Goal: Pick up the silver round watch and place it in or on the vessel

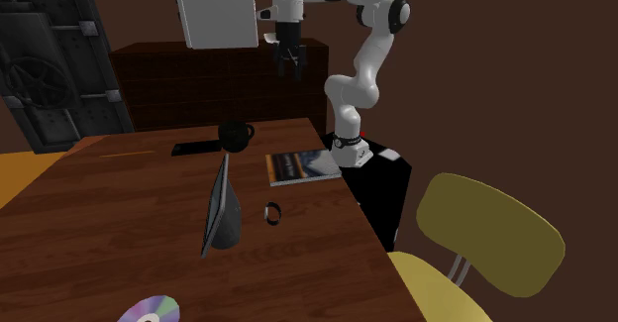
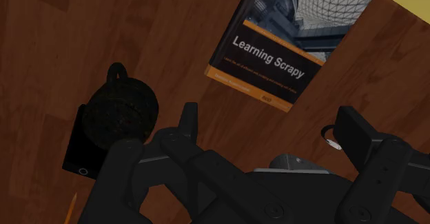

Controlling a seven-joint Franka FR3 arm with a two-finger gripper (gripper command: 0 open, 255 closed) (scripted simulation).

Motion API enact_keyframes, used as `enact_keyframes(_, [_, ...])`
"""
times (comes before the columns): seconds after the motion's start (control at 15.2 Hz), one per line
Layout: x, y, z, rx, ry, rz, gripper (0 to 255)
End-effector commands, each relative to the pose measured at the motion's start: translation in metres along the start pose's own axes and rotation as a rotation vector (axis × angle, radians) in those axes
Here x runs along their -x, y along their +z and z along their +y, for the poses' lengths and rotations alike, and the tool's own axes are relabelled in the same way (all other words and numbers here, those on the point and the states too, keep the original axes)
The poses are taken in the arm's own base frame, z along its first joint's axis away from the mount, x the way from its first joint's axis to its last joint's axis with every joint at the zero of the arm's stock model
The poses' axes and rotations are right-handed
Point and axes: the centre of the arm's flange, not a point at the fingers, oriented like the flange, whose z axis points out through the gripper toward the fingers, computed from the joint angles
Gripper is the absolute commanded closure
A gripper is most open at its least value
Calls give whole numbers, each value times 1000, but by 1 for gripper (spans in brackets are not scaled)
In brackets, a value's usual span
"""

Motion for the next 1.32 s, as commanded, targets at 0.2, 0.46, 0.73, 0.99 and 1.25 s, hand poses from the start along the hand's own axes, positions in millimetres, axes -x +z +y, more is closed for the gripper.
enact_keyframes(0.2, [-18,23,-31,33,20,5,0])
enact_keyframes(0.46, [-42,56,-72,76,48,11,0])
enact_keyframes(0.73, [-68,90,-110,120,75,18,0])
enact_keyframes(0.99, [-95,125,-145,164,102,25,0])
enact_keyframes(1.25, [-124,162,-179,208,129,31,0])
